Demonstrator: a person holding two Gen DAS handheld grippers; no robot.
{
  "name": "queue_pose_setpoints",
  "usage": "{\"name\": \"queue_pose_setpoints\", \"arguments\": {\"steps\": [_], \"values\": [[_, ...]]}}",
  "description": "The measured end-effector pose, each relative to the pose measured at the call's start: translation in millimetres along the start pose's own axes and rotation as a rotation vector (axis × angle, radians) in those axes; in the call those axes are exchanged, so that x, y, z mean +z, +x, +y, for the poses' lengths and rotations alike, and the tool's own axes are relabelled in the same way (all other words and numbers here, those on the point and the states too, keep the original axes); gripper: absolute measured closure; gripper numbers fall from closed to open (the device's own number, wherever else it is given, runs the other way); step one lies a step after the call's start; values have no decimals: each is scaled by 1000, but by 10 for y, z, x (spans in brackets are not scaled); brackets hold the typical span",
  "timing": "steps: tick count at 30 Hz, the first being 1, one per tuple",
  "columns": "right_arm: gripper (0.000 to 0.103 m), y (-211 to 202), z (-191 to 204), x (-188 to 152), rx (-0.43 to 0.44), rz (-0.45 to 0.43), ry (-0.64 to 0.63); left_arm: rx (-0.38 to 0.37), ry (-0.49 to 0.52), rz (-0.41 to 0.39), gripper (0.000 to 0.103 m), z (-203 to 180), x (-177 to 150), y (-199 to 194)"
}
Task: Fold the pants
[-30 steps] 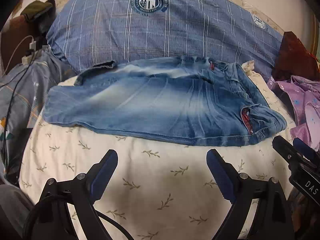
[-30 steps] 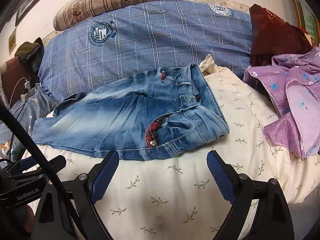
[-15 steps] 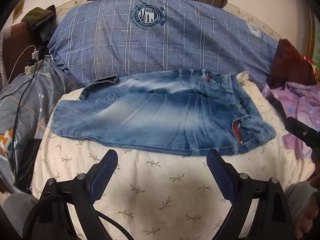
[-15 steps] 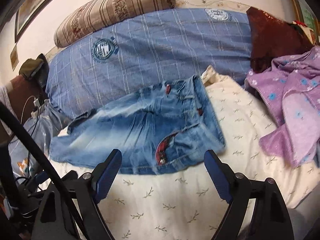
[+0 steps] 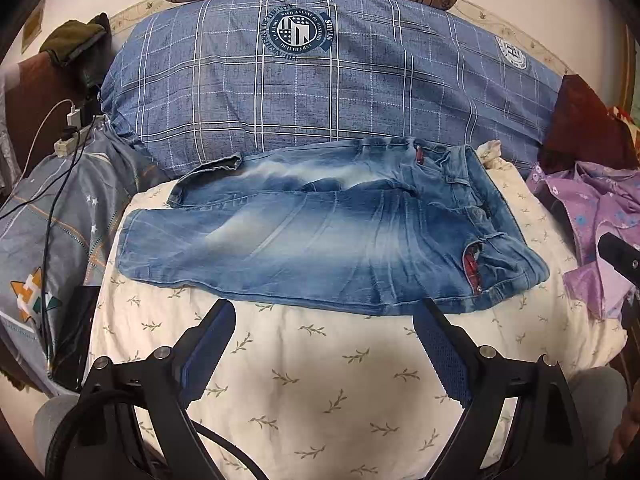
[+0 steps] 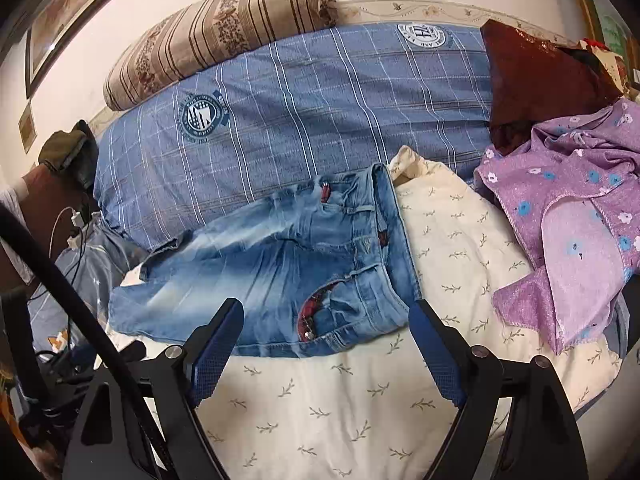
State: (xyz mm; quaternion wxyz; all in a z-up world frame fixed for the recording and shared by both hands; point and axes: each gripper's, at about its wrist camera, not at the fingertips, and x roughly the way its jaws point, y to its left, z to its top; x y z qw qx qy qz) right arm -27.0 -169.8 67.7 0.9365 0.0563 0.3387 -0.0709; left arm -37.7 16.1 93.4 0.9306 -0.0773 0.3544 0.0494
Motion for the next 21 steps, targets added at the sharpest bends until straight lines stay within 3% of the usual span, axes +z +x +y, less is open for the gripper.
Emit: {"name": "queue_pose_setpoints", "arguments": {"steps": [7, 15, 20, 21], "values": [[17, 162, -93, -20, -2, 29, 3, 15, 10, 42, 12, -100, 13, 145], [17, 466, -323, 112, -10, 80, 55, -22, -55, 113, 12, 6, 44, 486], [13, 915, -510, 251, 1, 172, 92, -112, -118, 189, 12, 112, 162, 860], [13, 1117, -584, 260, -20, 228, 107, -148, -149, 224, 12, 152, 202, 994]]}}
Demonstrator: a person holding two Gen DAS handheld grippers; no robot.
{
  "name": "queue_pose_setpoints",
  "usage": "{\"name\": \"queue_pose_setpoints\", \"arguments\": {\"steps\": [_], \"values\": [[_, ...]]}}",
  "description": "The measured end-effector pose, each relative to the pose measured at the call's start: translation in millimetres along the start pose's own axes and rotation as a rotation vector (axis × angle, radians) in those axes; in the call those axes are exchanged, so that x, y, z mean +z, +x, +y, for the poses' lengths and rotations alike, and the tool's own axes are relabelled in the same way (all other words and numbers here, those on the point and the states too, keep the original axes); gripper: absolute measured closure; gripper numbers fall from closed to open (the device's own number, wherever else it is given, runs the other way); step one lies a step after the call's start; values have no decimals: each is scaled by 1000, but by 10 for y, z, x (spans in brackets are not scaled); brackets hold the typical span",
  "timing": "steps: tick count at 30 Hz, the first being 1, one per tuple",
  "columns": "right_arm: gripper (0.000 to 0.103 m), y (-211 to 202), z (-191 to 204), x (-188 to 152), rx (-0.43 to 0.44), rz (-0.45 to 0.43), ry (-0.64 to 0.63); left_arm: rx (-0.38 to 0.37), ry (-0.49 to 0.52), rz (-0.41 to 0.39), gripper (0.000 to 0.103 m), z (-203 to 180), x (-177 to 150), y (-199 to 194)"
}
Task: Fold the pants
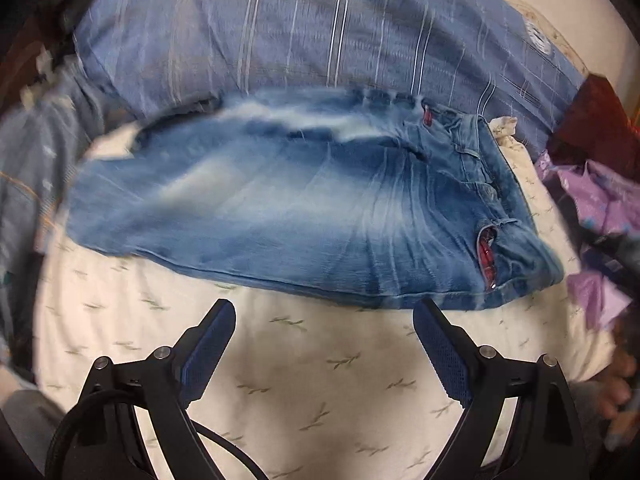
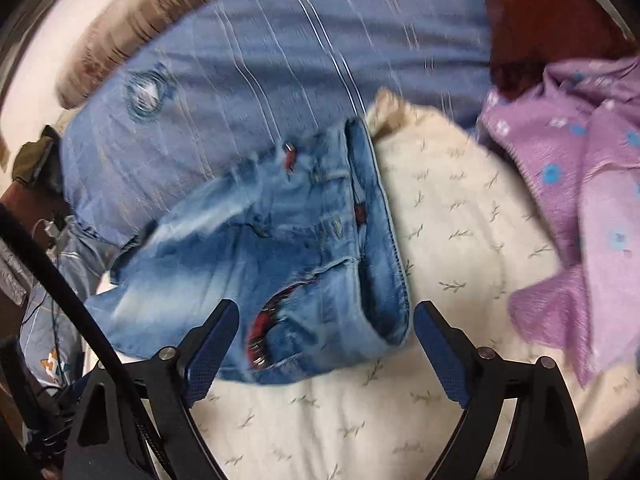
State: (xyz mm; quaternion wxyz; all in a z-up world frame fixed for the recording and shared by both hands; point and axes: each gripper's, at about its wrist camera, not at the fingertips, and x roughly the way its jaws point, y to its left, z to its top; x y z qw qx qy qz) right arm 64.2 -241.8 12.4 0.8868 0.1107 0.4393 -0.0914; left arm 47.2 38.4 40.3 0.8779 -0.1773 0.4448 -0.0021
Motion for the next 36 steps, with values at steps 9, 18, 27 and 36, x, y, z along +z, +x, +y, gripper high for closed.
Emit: {"name": "queue_pose_setpoints", "arguments": {"steps": [9, 18, 27, 36], "values": [[19, 536, -443, -228, 76, 131, 130, -58, -110, 143, 13, 256, 228, 733], [88, 476, -567, -157, 132, 119, 160, 92, -148, 87, 43, 260, 677, 1230], [92, 412, -501, -134, 90, 99, 99, 127, -98, 74, 98, 405, 706, 1305], [92, -203, -704, -339, -29, 24, 150, 77, 34, 116, 96, 343, 484, 1242]]}}
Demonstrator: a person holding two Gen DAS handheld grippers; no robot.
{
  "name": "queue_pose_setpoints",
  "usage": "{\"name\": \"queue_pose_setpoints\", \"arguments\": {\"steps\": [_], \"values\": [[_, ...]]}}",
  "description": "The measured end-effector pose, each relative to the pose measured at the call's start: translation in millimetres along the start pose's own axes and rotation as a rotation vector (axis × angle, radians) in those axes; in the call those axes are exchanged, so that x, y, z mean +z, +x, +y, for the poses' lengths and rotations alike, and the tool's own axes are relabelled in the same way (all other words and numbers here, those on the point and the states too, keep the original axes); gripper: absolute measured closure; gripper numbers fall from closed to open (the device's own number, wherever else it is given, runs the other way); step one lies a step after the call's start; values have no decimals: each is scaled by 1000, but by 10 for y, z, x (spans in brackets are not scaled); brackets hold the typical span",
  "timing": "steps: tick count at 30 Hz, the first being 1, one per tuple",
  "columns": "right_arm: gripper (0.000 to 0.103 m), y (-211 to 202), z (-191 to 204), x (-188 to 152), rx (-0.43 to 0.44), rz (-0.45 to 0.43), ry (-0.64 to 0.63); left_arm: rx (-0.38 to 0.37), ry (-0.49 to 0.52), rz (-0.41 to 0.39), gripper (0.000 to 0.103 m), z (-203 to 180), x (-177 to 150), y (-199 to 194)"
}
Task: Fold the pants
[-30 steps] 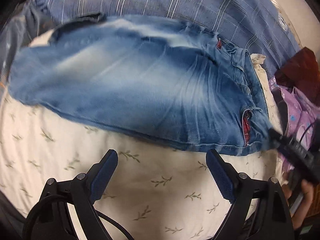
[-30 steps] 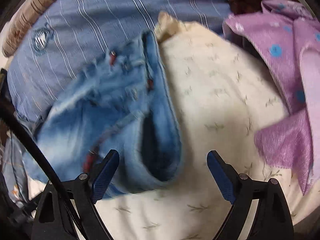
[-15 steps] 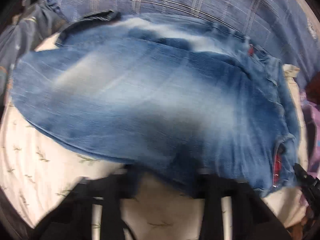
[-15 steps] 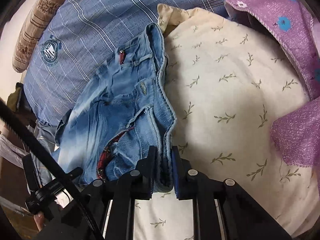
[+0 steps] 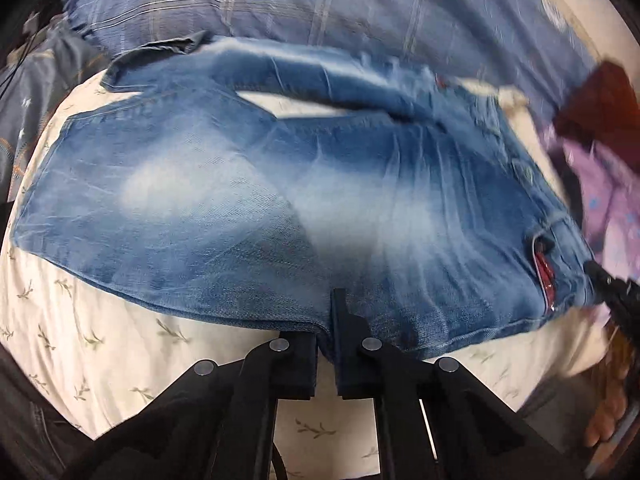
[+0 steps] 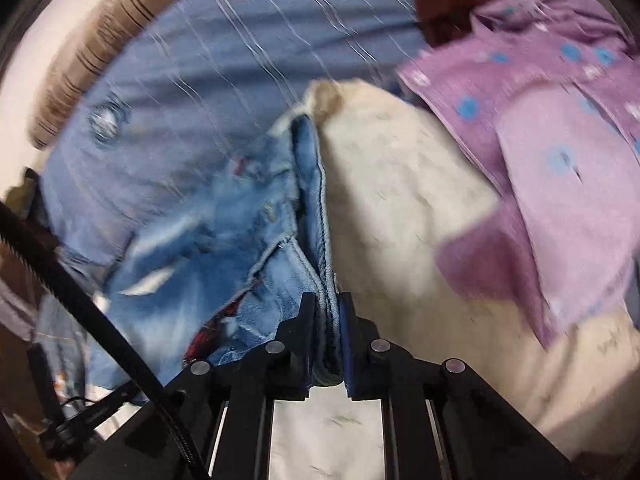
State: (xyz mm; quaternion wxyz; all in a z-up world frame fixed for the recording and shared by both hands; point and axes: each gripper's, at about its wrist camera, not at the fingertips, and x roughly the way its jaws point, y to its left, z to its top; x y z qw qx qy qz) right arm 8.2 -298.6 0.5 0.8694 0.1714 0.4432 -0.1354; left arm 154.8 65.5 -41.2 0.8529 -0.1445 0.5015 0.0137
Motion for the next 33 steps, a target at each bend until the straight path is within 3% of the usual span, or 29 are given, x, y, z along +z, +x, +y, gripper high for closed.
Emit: {"name": "queue_pose_setpoints", "arguments": {"steps": [2, 4, 5, 7, 9, 10, 14, 16, 17, 18, 21, 25, 28, 33], "values": [[89, 219, 15, -31, -66, 78, -24, 25, 34, 33, 92, 51, 40, 196], [74, 445, 130, -33, -191, 162, -83, 6, 44, 15, 85, 123, 76, 184], [71, 438, 184, -30, -231, 149, -106, 0, 49, 9, 74, 153, 86, 125], [41, 259, 318, -26, -284, 61, -134, -37, 58, -57, 61, 321, 134, -53], [23, -50, 515, -73, -234, -59, -153, -31, 48, -113, 53, 523, 163, -193], [21, -145, 614, -99, -197, -93, -169, -26, 40, -121, 51, 595, 184, -218], [21, -256, 1107, -179, -21, -112, -263, 2, -14, -150, 50, 1009, 378, -217], [21, -219, 1312, -217, 104, -83, -288, 10, -38, -167, 50, 1024, 319, -330], [21, -202, 1398, -258, 149, -59, -302, 11, -51, -174, 49, 1126, 413, -299], [21, -171, 1482, -289, 170, -45, -315, 9, -56, -181, 47, 1052, 292, -413], [21, 22, 1609, -261, 170, 1, -295, 21, -66, -199, 44, 1004, 129, -505], [21, 243, 1496, -253, 206, 47, -222, -19, -109, -189, 42, 1113, 2, -367], [21, 331, 1462, -303, 184, 57, -223, 14, -128, -188, 42, 1128, -19, -296], [21, 374, 1314, -201, 206, 61, -179, -41, -61, -233, 40, 885, 40, -452]]}}
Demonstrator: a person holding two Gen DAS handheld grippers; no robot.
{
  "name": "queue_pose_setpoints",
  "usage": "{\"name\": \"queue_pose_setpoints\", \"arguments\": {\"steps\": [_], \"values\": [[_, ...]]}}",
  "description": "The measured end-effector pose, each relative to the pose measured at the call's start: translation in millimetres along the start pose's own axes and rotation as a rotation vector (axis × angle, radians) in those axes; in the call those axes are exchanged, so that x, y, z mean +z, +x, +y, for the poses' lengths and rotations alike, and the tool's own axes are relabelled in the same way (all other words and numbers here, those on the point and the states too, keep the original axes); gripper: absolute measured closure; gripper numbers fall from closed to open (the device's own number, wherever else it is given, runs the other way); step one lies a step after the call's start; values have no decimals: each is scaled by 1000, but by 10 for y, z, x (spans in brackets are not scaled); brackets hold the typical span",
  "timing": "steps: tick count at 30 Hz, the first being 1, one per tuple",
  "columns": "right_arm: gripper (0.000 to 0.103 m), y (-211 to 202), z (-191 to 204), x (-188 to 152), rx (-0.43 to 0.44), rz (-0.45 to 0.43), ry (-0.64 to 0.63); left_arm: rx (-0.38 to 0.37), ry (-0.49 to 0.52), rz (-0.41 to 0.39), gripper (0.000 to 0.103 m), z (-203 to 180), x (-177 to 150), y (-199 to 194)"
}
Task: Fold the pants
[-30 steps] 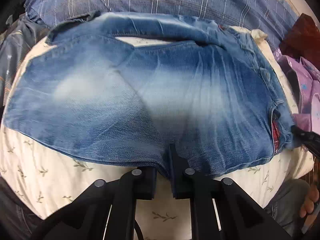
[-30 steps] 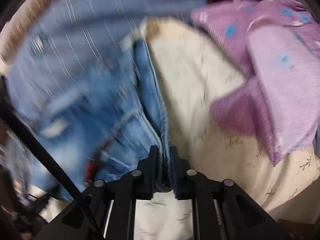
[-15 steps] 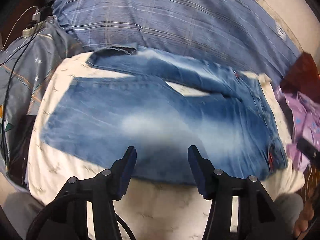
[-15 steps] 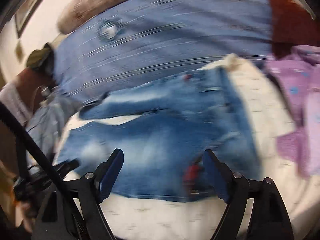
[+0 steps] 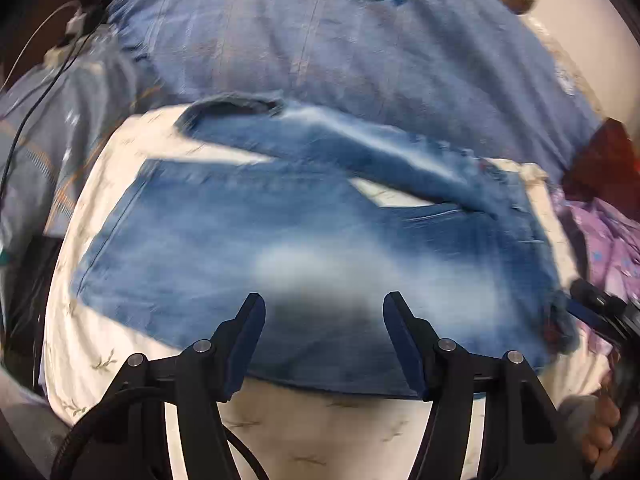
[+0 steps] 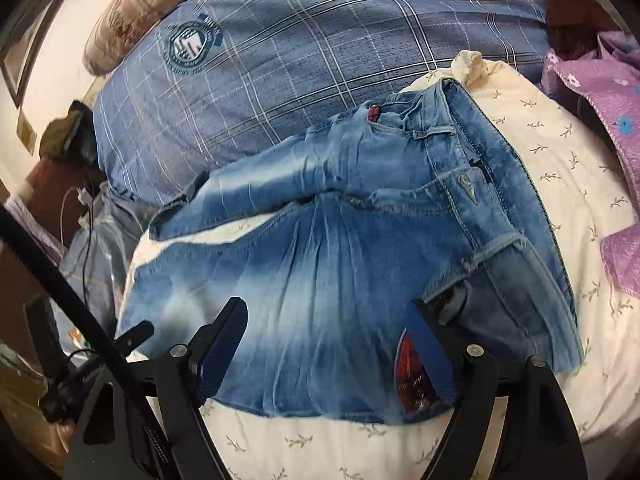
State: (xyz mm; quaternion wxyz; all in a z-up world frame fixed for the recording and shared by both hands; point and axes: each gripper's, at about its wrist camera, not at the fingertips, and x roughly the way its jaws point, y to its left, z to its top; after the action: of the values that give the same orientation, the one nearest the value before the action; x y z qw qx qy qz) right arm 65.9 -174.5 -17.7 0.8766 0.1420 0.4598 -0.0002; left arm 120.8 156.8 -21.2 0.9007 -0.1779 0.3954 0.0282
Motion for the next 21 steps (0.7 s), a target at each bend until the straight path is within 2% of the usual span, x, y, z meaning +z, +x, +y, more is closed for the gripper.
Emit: {"name": "queue_pose_setpoints", "arguments": {"steps": [6, 11, 13, 16, 21], "values": [[20, 19, -264, 508, 28, -7, 59, -118, 32, 6, 31, -481, 412, 56], [20, 125, -541, 969, 3, 6, 83, -231, 10, 76, 31, -822, 913, 493], [20, 224, -683, 1169, -36, 12, 77, -238, 25, 86, 31, -969, 1050, 693], [20, 426, -917, 1484, -105, 14, 68, -244, 21, 116, 31, -937, 1037, 1034], [20, 1103, -1393, 2122, -157, 99, 122, -266, -37, 163, 31, -755, 943, 1412]]}}
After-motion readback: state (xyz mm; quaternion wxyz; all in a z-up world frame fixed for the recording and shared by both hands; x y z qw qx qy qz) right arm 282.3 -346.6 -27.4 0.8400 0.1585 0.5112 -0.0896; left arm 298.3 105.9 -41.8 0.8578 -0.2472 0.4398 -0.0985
